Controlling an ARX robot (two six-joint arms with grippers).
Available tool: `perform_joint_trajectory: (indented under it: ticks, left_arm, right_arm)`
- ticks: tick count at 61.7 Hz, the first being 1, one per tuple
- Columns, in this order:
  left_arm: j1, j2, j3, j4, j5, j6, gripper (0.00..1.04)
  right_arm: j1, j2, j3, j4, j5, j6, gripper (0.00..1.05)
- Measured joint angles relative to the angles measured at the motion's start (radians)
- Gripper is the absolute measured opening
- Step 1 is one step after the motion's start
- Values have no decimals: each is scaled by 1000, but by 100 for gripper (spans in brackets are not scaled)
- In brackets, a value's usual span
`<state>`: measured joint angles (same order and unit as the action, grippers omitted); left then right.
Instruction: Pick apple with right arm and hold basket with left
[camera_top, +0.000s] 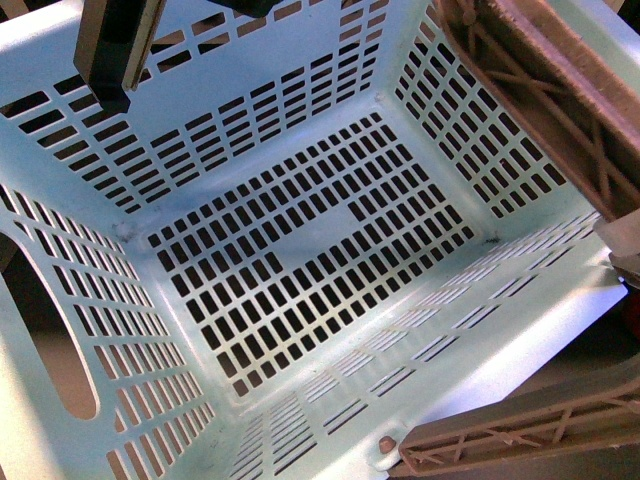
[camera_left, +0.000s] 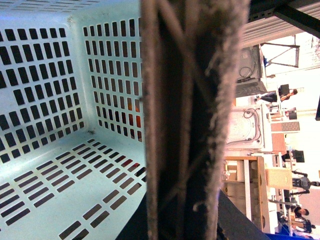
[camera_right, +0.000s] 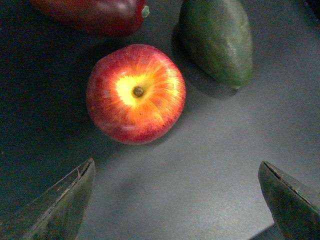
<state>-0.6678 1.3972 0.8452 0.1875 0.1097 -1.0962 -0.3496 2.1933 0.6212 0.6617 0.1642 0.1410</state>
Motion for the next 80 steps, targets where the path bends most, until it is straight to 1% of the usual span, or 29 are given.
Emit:
perform_joint_trajectory:
  ticks: [35,58,59,63,65,68,80]
  left_arm:
    - [0,0,0,0,1,0,7]
    - [0,0,0,0,1,0,7]
    - [0,0,0,0,2,0,7]
    - [0,0,0,0,1,0,7]
    - [0,0,0,0,1,0,7]
    - [0,0,0,0,1,0,7]
    - [0,0,0,0,2,0,7]
  right_arm:
    - [16,193,264,-67,-37,104,96]
    - [27,262,322,-84,-26,113,96]
    - [27,264,322,-84,-26,114,95]
    - [27,266,317,-80,-26,119,84]
    - [26,265,313,-77,-26,119,81]
    - [24,262,304,-72,-27,119,79]
    - [9,209,224,-48,-62,103,79]
